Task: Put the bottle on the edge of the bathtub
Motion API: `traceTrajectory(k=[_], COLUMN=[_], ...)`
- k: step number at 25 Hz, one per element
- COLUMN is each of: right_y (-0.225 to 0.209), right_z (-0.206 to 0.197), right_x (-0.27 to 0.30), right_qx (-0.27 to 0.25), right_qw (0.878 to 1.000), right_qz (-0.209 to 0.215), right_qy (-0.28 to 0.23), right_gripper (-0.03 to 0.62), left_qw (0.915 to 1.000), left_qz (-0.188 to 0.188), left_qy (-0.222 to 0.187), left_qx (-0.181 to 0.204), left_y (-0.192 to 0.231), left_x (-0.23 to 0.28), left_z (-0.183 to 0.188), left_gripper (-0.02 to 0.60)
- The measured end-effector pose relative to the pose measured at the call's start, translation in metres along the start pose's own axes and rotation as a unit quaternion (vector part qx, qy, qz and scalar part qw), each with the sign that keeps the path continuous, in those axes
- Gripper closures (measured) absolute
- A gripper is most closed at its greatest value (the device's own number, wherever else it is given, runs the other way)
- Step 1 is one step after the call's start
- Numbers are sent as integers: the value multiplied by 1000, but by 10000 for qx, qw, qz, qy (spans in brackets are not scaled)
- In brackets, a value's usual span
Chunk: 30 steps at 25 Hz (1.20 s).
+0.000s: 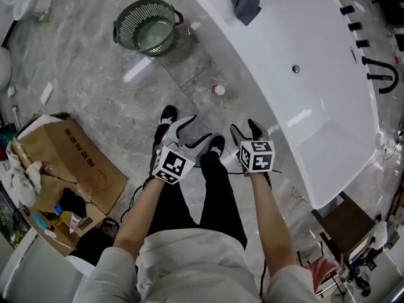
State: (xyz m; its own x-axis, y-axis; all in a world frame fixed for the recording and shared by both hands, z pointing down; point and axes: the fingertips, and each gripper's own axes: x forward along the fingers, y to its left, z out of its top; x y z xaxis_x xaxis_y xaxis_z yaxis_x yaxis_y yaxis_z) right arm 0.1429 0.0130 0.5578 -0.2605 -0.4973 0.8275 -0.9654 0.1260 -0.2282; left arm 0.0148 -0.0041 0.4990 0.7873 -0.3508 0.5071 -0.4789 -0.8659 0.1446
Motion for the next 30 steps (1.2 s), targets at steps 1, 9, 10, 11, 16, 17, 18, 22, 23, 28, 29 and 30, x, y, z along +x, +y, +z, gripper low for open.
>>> traceTrajectory(k=[1, 9, 10, 11, 16, 17, 18, 22, 23, 28, 29, 30], right_y=[5, 17, 17, 16, 14, 14, 14, 11, 10, 14, 16, 17], right_z=[0, -12, -13, -12, -7, -5, -3, 14, 19, 20, 19, 17], right_x=[-19, -131, -144, -156, -201, -208, -214, -229, -233, -238, -237, -236], right_qx=[62, 747, 826, 898, 1148, 1131, 1106, 847, 790, 488, 399, 324], right_qw=[9999, 9942, 9927, 9910, 9848, 9847, 9845, 9848, 9846, 9850, 9854, 9858], right_qz=[14, -94, -102, -115, 61, 92, 120, 321, 369, 590, 635, 684], right_qy=[-88, -774, -873, -984, -1300, -1320, -1353, -1482, -1513, -1548, -1525, -1502], right_gripper=[327, 326, 327, 327, 326, 326, 326, 326, 327, 326, 326, 326], left_qw=[10000, 9998, 9997, 9997, 9999, 9998, 9998, 9993, 9990, 9963, 9957, 9951], left_qz=[-25, -140, -135, -126, 33, 62, 100, 354, 405, 596, 630, 669], left_qy=[33, 173, 203, 217, 94, 80, 64, -68, -104, -252, -277, -295], left_qx=[13, -12, -19, -21, 130, 145, 139, -103, -174, -567, -619, -666], left_y=[-7, -49, -54, -58, -79, -84, -89, -99, -101, -109, -110, -111], left_x=[-4, -36, -41, -47, -63, -65, -67, -72, -71, -74, -74, -75], left_z=[7, 63, 71, 81, 120, 127, 133, 147, 149, 150, 148, 147], left_gripper=[249, 249, 249, 249, 249, 249, 249, 249, 249, 249, 249, 249])
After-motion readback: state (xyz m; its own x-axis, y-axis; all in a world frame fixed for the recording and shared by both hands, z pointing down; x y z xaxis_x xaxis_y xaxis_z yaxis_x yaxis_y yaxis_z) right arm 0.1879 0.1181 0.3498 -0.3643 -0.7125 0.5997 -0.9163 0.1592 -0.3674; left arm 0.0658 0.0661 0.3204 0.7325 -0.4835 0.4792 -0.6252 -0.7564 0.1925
